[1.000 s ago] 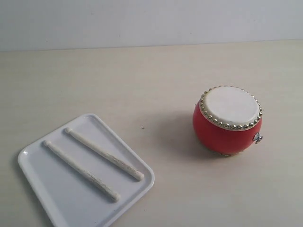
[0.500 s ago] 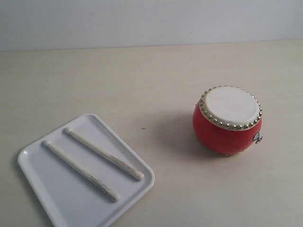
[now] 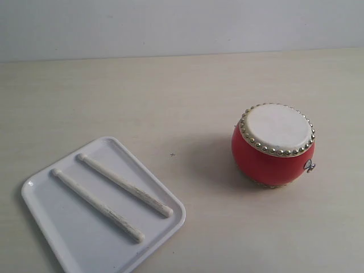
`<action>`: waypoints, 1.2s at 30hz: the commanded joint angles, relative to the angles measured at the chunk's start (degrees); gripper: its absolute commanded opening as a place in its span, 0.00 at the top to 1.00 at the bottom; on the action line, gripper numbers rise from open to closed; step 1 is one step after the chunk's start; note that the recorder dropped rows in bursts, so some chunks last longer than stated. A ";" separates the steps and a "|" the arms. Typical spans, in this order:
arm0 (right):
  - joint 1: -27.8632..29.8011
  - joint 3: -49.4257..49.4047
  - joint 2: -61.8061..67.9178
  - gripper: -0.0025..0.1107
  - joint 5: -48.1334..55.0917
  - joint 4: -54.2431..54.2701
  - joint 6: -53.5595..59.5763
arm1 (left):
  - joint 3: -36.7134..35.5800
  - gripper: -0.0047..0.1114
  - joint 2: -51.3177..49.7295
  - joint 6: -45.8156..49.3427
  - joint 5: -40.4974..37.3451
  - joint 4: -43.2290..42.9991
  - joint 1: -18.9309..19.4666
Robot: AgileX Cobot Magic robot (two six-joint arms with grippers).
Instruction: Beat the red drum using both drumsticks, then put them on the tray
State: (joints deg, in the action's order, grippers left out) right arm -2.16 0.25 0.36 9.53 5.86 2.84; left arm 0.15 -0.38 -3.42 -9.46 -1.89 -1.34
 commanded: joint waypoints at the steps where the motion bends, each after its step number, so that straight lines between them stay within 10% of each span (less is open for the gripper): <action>1: 0.84 -0.25 -0.36 0.98 0.86 -0.70 0.08 | -0.15 0.96 0.38 -0.19 0.52 -0.27 0.09; 36: 1.26 -0.25 -0.36 0.98 1.54 -0.32 0.08 | -0.15 0.96 0.38 -0.07 0.52 -0.27 0.09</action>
State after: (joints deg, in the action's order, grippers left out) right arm -1.25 0.25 0.36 10.97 5.67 2.84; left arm 0.15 -0.38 -3.42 -9.46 -1.89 -1.34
